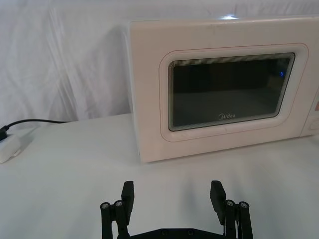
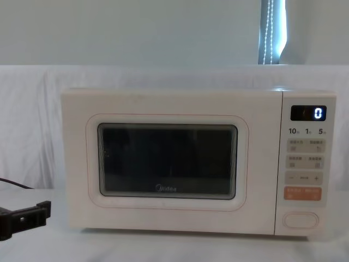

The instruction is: Press the button to open the microwave door with one hand; close the microwave door with the other hand.

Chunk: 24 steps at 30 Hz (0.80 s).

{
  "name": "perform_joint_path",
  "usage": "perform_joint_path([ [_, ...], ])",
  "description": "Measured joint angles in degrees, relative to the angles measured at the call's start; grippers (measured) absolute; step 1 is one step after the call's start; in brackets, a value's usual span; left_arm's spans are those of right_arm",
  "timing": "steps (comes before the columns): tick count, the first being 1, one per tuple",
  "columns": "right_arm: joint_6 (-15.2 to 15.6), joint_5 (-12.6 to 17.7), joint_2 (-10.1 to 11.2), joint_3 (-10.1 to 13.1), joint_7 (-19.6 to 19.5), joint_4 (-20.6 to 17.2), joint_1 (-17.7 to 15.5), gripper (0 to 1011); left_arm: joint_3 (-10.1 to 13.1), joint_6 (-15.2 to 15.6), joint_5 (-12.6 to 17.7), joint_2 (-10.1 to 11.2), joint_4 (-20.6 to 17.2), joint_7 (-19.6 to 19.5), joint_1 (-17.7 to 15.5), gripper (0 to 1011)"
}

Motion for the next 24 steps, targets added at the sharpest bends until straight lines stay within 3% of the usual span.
perform_joint_path([
  [24,0.00,0.00,0.00,0.00,0.00,0.00,0.00,1002,0.01,0.03,-0.23,0.07,-0.14,-0.12,-0.06,1001],
])
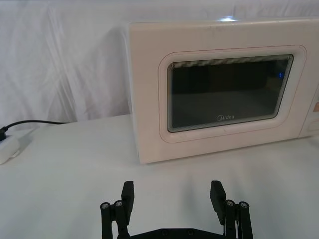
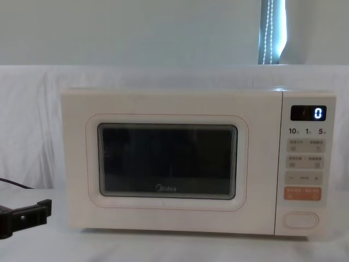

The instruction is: Press the button to open the microwave door with one hand; close the microwave door with the other hand.

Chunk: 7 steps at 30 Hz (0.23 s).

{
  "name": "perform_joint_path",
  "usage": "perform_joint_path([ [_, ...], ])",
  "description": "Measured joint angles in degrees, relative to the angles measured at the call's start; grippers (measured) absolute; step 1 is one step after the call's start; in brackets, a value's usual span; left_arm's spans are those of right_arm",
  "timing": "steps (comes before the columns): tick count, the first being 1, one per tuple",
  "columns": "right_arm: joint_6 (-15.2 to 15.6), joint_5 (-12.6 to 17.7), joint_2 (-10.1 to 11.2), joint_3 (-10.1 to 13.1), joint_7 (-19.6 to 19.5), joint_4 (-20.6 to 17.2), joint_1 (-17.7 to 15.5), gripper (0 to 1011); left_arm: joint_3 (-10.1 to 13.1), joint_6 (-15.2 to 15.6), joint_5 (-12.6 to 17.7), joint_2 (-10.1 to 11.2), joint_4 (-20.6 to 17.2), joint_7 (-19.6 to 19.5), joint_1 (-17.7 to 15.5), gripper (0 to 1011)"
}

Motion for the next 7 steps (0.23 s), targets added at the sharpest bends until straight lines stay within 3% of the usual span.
perform_joint_path([
  [7,0.00,0.00,0.00,0.00,0.00,0.00,0.00,1002,0.00,0.00,0.00,0.00,0.00,0.00,0.00,1001],
])
